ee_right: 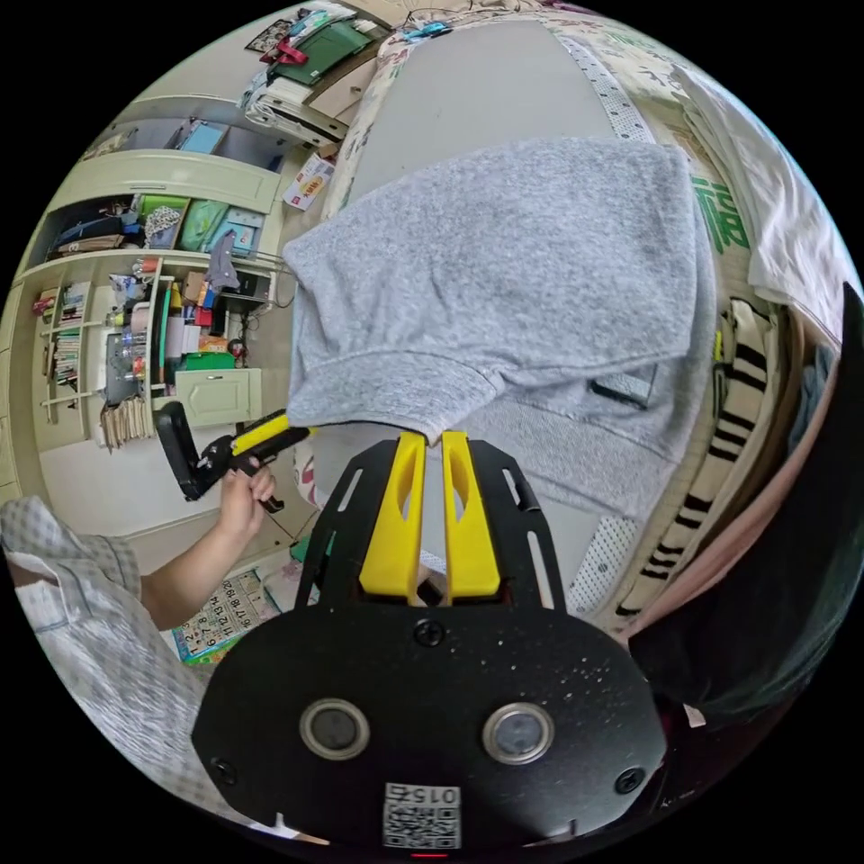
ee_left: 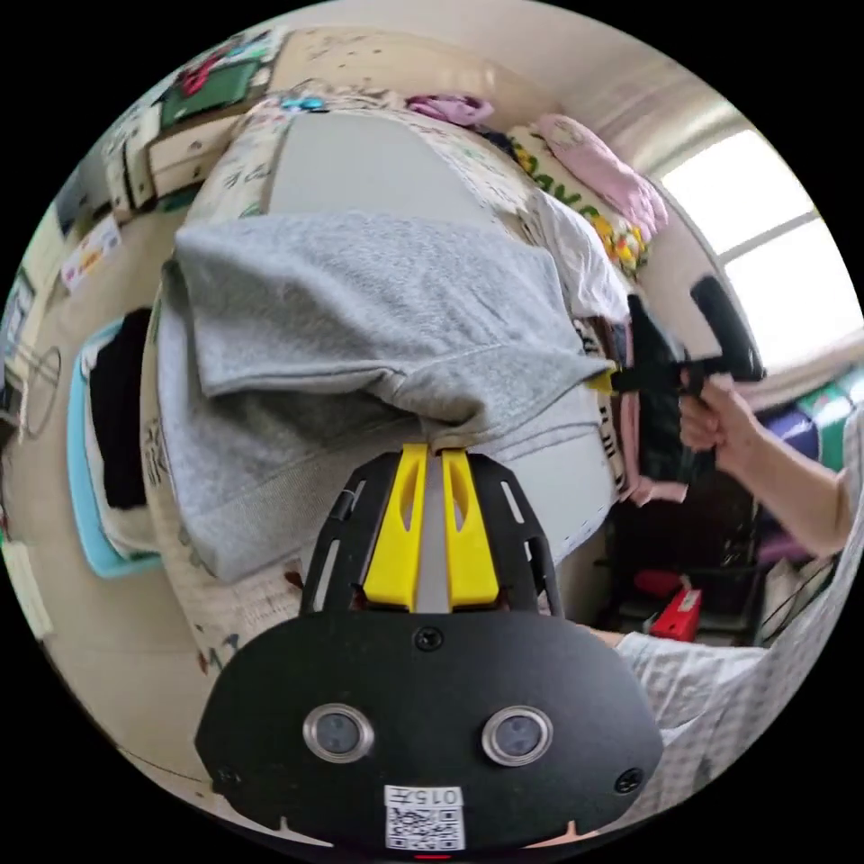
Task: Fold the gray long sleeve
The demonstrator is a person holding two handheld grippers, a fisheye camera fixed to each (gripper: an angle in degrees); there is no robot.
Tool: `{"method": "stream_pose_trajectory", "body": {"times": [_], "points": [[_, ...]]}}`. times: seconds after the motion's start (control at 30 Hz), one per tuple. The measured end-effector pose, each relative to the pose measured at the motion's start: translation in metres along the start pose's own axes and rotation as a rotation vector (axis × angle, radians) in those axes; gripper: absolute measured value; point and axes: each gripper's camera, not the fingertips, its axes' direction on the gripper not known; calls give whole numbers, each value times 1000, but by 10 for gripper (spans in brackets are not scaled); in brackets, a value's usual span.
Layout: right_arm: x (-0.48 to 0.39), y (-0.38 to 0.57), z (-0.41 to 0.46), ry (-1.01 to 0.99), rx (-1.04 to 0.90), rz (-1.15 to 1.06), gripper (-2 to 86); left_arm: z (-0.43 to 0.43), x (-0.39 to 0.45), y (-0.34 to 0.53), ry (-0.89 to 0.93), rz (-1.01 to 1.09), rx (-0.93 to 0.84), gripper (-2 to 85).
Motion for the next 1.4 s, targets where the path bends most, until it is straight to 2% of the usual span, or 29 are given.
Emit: {"method": "stream_pose_trajectory", "body": {"times": [0.1, 0.23, 0.33, 0.5, 0.57, 0.7, 0.93, 1.03, 1.1, 1.2, 1.4], "points": [[8, 2, 18, 74, -6, -1, 33, 9, -23, 8, 71, -171, -4, -3], [9, -8, 35, 112, -59, -12, 33, 16, -33, 12, 65, -242, -57, -6], [9, -7, 27, 90, -59, -4, 30, 1, -25, 8, -4, -138, -72, 2], [20, 0, 5, 11, -27, 76, 9, -8, 7, -21, -83, 245, -181, 55], [18, 1, -1, -21, -20, 75, 7, -9, 8, -32, -52, 263, -178, 60], [12, 0, -4, -21, -40, 99, 6, -6, 0, -50, 68, 160, -183, 48], [8, 9, -27, 30, -53, 185, 6, -9, 7, -60, 63, 61, -241, -3], [12, 27, -55, 24, 26, 267, 19, -26, 20, -77, 67, 112, -271, -4], [23, 46, -82, 10, 153, 354, 49, -46, 31, -93, 92, 177, -268, 0], [44, 65, -107, -13, 276, 441, 66, -80, 54, -117, 32, 289, -209, 23], [96, 66, -123, -9, 322, 537, 96, -101, 112, -173, 87, 444, -112, 105]]}}
